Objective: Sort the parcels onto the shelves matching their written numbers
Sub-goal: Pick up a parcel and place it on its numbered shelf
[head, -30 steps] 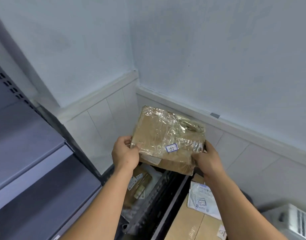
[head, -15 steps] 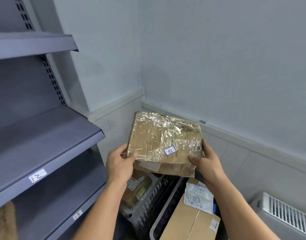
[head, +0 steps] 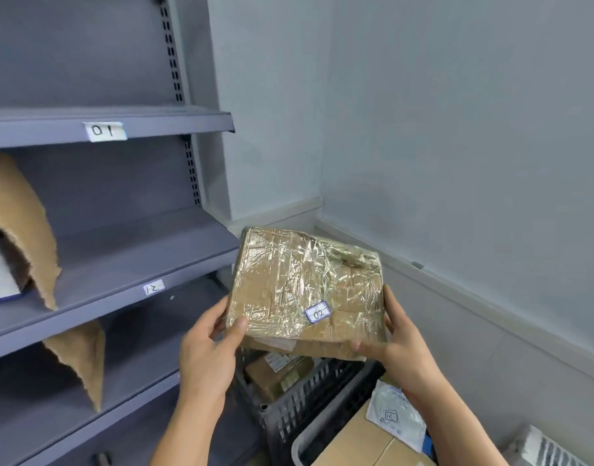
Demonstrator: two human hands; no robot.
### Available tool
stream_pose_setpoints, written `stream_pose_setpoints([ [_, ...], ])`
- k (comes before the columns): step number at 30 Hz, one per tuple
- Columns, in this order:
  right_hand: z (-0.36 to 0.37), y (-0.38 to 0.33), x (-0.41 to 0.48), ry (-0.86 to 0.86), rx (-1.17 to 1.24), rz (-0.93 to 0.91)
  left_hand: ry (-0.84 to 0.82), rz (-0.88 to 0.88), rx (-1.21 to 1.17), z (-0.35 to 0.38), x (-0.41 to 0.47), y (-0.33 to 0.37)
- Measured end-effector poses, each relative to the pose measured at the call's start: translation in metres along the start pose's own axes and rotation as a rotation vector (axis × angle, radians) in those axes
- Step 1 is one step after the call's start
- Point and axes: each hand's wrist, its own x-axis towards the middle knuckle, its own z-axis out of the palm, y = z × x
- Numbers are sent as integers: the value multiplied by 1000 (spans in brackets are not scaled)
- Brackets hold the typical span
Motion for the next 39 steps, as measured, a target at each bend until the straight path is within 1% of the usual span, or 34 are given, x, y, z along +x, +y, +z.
stream_pose_setpoints([
  [4,0,-8,-20,-99,-53,-4,85,23,4,-20,-46,8],
  [8,19,-14,-36,-195,-76,-34,184,33,43,-52,-87,16],
  [13,61,-32,-53,-296,-81,-113,352,53,75,-103,-127,38],
  [19,120,-68,-76,-405,-74,-223,469,123,77,-168,-160,64],
  [24,183,-98,-103,-482,-71,-268,567,151,55,-233,-185,79],
  [32,291,-133,-151,-573,-43,-304,623,251,45,-346,-226,107],
  [35,321,-145,-165,-604,-29,-348,645,263,50,-381,-237,111],
  [39,351,-159,-180,-619,17,-361,668,296,44,-415,-245,123],
])
